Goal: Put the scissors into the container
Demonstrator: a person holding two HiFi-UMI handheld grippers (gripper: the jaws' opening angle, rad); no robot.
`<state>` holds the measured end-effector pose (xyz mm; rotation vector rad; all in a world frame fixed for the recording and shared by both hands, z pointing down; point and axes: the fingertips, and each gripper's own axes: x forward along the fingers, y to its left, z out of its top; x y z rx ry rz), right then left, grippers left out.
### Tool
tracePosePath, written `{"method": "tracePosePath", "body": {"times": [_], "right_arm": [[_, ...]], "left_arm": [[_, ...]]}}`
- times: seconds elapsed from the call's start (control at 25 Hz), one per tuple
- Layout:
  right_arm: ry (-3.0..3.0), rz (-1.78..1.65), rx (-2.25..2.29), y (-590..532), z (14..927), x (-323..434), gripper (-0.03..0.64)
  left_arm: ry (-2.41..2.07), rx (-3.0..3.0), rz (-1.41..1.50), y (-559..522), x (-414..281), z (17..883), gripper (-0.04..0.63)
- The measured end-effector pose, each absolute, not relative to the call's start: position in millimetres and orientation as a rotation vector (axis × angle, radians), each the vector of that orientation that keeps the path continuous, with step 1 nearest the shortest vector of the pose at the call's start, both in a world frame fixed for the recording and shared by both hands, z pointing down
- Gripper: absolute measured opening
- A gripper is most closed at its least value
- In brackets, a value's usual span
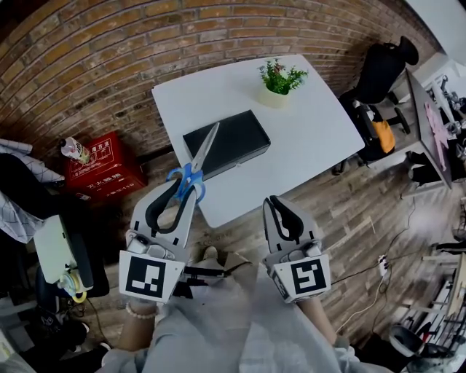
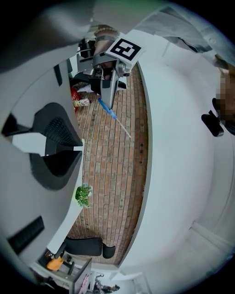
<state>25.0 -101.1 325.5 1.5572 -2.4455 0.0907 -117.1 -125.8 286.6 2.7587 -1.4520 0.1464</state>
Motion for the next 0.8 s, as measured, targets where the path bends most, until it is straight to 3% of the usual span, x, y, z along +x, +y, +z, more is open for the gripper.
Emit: {"method": "tracePosePath", "body": {"times": [0.8], "right_arm": [[-2.507, 0.072, 1.476, -124.0, 321.3, 34.3, 0.057]], "left_arm": [[-1.541, 2.736, 0.149, -138.7, -103.2, 275.7, 0.1]]}}
